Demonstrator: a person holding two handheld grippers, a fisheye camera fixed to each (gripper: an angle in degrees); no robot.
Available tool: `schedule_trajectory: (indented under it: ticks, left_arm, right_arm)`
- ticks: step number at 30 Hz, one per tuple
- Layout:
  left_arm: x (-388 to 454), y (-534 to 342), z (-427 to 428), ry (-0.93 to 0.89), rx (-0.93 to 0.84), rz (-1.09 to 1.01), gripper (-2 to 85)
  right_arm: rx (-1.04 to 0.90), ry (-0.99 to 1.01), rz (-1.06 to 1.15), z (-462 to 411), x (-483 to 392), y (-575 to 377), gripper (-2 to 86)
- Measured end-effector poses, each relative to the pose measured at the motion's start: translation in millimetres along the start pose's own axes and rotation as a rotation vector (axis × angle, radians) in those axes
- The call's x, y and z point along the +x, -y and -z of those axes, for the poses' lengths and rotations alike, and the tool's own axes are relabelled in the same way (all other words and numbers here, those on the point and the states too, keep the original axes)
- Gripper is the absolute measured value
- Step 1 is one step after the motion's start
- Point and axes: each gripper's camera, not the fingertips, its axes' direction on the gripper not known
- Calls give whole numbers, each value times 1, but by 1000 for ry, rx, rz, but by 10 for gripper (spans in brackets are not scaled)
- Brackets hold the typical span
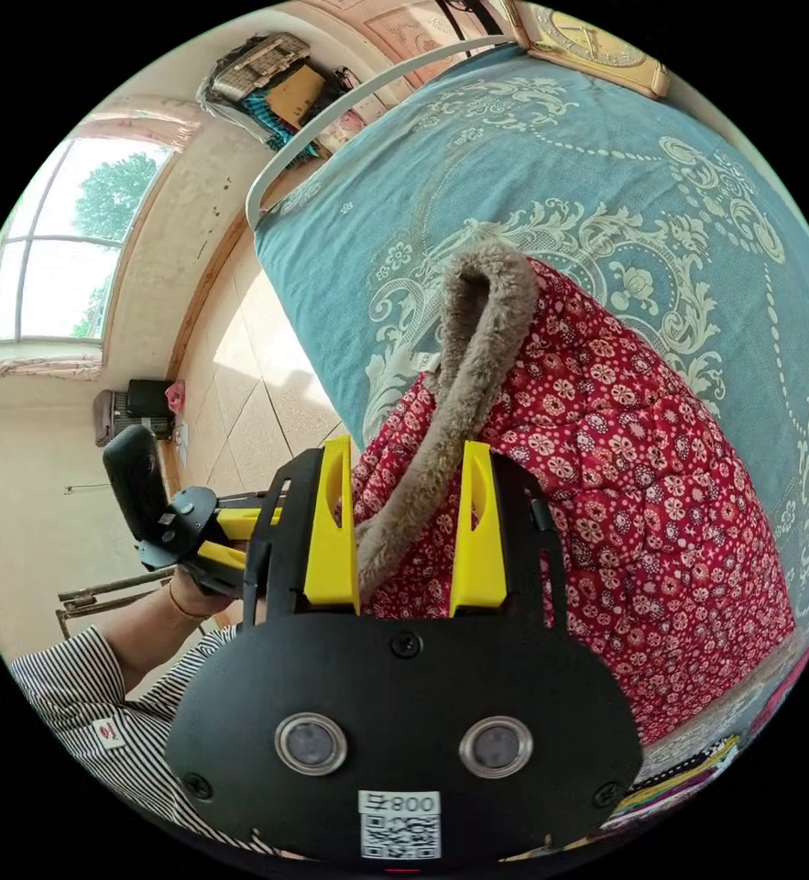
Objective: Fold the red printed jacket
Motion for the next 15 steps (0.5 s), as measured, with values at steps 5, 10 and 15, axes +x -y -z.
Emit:
schedule_trajectory:
  ticks: [5, 10, 15]
  left_arm:
    - [56, 17, -5, 170, -26, -60, 87]
    - [95, 25, 3, 190, 4, -64, 71]
    - [162, 35, 14, 195, 61, -168, 66]
  right_arm:
    - [-74, -242, -1, -20, -23, 13, 131]
    - [-81, -322, 51, -13, -28, 2, 82]
    - [39, -142, 35, 49, 3, -33, 31]
